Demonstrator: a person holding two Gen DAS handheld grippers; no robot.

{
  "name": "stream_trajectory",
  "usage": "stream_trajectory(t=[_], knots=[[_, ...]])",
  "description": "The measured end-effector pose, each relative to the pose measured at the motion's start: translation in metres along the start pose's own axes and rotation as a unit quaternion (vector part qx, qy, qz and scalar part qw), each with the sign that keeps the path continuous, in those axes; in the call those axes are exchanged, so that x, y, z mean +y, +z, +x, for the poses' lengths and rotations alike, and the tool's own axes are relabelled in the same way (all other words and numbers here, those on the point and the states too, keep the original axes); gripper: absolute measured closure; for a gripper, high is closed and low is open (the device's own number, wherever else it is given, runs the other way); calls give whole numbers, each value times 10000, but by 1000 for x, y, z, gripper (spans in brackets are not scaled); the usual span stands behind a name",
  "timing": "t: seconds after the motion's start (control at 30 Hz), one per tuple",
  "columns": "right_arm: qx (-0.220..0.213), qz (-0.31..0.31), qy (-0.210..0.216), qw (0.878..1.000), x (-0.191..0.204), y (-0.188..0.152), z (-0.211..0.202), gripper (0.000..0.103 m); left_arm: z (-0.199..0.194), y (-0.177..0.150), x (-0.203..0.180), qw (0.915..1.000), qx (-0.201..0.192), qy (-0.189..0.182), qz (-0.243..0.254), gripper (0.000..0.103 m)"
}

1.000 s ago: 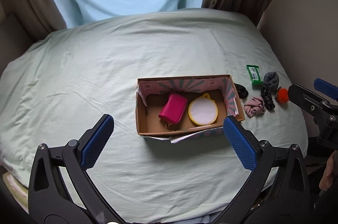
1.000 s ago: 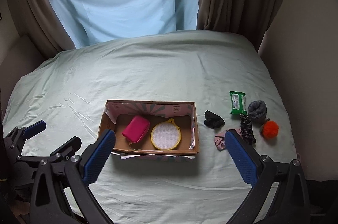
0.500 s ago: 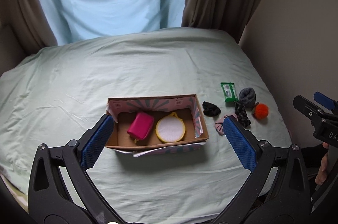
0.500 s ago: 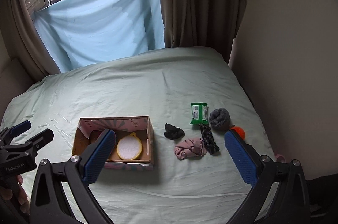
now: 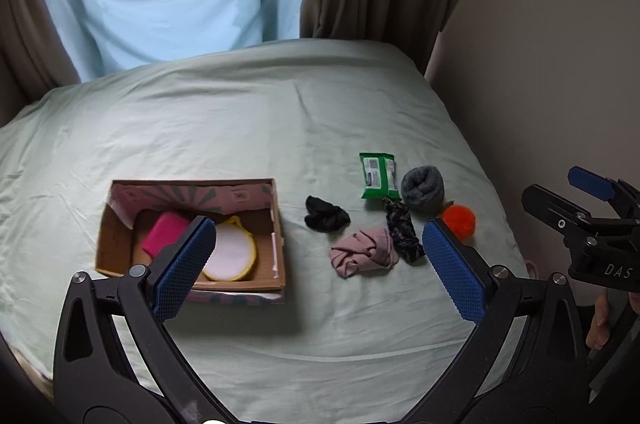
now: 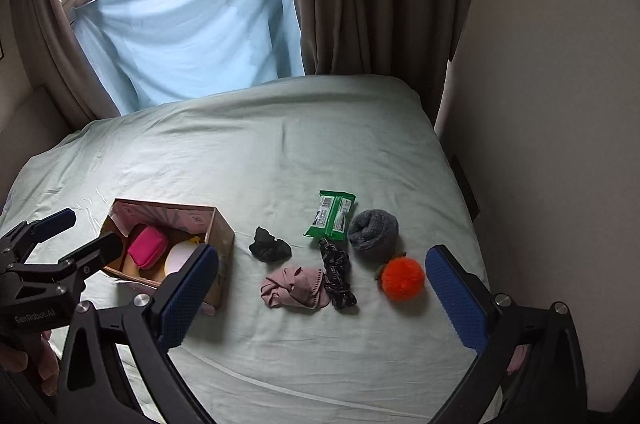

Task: Organize soft objects
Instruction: 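Move both tools toward the pink cloth and black patterned scrunchie, then grasp the pink cloth with the left tool while the right tool grasps the black scrunchie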

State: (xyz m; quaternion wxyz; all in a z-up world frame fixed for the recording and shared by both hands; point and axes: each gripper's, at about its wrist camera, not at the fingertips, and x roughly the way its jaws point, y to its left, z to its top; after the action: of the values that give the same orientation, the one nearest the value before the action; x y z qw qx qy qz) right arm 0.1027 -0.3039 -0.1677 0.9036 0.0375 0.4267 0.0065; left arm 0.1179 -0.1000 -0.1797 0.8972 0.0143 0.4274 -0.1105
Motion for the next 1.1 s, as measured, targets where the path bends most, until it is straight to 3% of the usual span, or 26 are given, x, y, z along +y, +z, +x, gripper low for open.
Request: stream_trajectory(t=[0.27,0.6,0.8,0.87,0.97,1.1], knots=[[369,-193,344,9985,-40,-22,89,0,92,-37,-55,9990,253,-140,351,0],[517,-477,551,9960,-43,-59,188,0,216,-95,-81,9898,490,-230,1318,5],[633,-615,706,9936,-34,-75,225,7,261,-110,-77,9859,441,-293,1585,13],[680,-635,819,9923,-32,-79,235,18,273,-114,-77,9846,466,-343,1651,18],[789,-667,809,9914,-32,-86,252,27,289,-120,-79,9828,502,-471,1716,21],[925,-443,837,9912,-37,-96,270,30,304,-127,-85,9792,535,-595,1864,25]])
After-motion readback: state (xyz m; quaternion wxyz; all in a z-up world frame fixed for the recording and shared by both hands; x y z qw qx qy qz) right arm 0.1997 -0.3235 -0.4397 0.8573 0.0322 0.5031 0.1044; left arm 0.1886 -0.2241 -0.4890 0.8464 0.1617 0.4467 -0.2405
